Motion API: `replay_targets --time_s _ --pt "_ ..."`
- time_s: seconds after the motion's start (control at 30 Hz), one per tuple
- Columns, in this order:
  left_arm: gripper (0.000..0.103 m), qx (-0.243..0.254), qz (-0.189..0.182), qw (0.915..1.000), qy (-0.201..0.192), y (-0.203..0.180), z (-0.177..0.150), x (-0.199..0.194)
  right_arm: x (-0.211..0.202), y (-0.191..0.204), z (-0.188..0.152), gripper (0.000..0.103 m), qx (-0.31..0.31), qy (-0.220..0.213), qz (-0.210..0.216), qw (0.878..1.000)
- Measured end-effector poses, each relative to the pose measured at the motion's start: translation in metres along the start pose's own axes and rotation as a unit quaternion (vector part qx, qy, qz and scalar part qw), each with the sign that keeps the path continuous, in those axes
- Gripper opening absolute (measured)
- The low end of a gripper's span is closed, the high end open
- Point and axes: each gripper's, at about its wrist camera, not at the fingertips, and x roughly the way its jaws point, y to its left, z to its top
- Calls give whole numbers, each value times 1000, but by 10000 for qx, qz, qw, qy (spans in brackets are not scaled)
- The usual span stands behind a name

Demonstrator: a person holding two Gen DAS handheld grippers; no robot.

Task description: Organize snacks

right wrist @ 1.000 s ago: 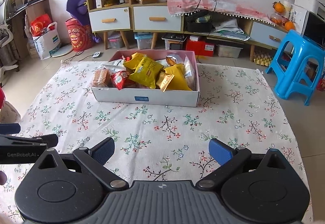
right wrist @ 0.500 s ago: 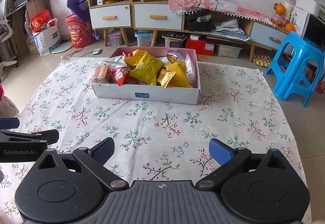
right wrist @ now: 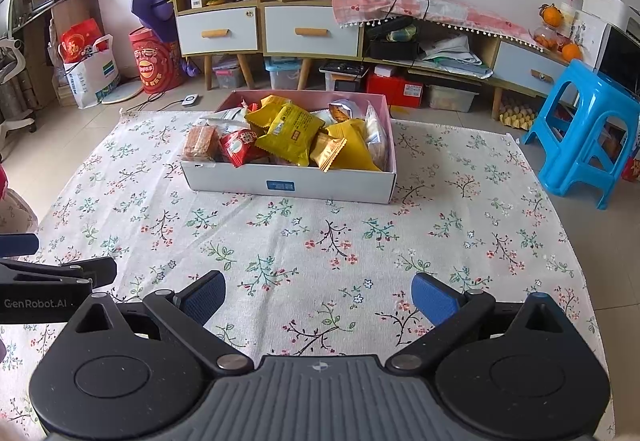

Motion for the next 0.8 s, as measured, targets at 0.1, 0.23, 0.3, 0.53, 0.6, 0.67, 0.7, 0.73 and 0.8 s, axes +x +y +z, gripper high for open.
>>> replay_targets --time_s 0.1,0.23,0.3,0.53,0.6,0.67,0.7,0.73,0.8 --pt "101 -11 -20 10000 12 1 0 0 0 0 0 92 -1 2 -1 10000" --pt "101 -5 -32 10000 28 0 0 0 0 0 -1 92 4 18 4 10000" --pt "101 4 -36 10000 35 0 0 0 1 1 -1 92 2 25 9 10000" --pt "102 14 -50 10000 46 -1 0 0 1 1 -1 92 9 33 9 10000" --pt "101 18 -57 10000 53 -1 -1 1 2 1 -2 92 19 43 12 10000" --pt "101 13 -68 10000 62 -2 -1 1 2 1 -1 92 22 51 21 10000" --pt "101 9 -72 10000 65 -2 -1 1 2 1 -1 92 23 54 21 10000" --pt "101 8 -76 9999 68 -2 -1 1 2 1 -1 92 22 52 21 10000" --pt "101 7 -82 9999 67 -2 -1 1 2 1 -1 92 22 54 19 10000"
